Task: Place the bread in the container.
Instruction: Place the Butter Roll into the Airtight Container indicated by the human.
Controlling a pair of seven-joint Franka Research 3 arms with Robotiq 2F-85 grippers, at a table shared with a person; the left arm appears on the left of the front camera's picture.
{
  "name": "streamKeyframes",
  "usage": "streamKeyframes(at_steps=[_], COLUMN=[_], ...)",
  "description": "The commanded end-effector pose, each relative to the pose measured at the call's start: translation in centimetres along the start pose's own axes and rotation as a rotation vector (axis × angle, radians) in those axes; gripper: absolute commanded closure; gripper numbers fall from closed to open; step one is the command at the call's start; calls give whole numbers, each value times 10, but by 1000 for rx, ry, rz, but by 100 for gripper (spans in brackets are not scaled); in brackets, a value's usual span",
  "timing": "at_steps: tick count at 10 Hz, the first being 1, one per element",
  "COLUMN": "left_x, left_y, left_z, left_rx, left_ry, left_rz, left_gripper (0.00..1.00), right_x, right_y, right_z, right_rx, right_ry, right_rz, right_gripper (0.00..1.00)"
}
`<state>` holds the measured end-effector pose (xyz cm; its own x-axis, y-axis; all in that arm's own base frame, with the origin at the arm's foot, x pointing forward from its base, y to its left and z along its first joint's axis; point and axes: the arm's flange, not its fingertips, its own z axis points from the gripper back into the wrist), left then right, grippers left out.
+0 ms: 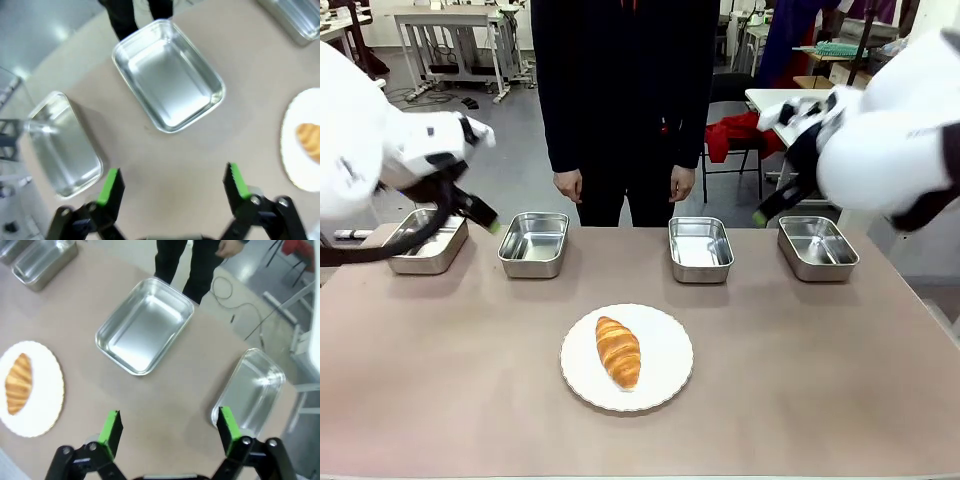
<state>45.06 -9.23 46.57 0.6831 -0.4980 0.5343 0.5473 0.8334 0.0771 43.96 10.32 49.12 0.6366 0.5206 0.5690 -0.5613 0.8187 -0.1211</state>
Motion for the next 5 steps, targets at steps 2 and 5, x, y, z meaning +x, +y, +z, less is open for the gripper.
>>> streamKeyframes(at_steps=[2, 5], left_x=[-13, -53], left_y=[94, 168], left_z=[48, 77], left_rx=[-178, -296], left_ry=[-54, -186], left_rz=[-67, -168], left_gripper=[0, 0], right_x=[-32, -71], right_y=[-76, -124], right_z=[63, 76], right_rx=[119, 228], right_ry=[-95, -170], right_rz=[44, 82], right_gripper=[3, 3])
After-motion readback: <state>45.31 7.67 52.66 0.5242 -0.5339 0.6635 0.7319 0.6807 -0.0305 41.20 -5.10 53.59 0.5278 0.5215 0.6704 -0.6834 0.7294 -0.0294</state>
